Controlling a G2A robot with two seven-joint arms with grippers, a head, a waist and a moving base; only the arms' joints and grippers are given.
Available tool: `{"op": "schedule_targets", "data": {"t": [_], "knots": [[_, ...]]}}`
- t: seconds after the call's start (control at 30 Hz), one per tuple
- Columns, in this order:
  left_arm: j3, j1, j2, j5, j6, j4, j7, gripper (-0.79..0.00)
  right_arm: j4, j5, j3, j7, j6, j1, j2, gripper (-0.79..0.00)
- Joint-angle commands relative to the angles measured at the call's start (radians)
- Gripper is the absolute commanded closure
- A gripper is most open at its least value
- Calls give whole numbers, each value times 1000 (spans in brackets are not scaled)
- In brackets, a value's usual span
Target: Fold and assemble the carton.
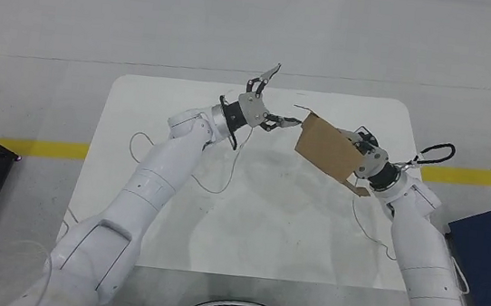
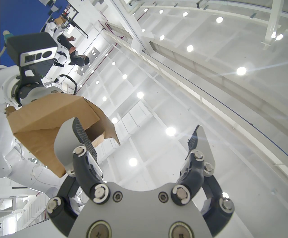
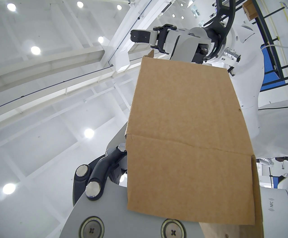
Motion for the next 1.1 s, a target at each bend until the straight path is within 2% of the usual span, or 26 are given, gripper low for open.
{"op": "schedule_targets", "data": {"t": [0.0, 0.2, 0.27, 0.37, 0.43, 0.53, 0.63, 0.73, 1.07], "knots": [[17, -11, -7, -1, 3, 20, -13, -785, 0, 2, -1, 0, -1, 0, 1, 0], [50, -33, -25, -9, -4, 70, -36, -785, 1, 8, -4, -5, -5, -5, 3, 0], [55, -38, -29, -14, -5, 81, -45, -754, 2, 10, -4, -5, -8, -6, 4, 0], [61, -44, -34, -15, -9, 93, -51, -659, 3, 12, -5, -7, -9, -7, 5, 0], [62, -48, -36, -13, -12, 100, -56, -622, 4, 13, -5, -8, -10, -8, 6, 0], [69, -54, -35, 14, -10, 103, -68, -483, 8, 23, -7, -6, -4, -8, 7, 0], [71, -54, -33, 31, -3, 102, -77, -496, 11, 29, -8, -6, 0, -5, 8, 0], [70, -52, -32, 40, -2, 100, -79, -413, 15, 29, -10, -10, -1, 0, 9, 0], [39, -39, -21, 49, -16, 87, -73, -357, 33, 36, -20, -17, -8, 12, 10, 0]]}}
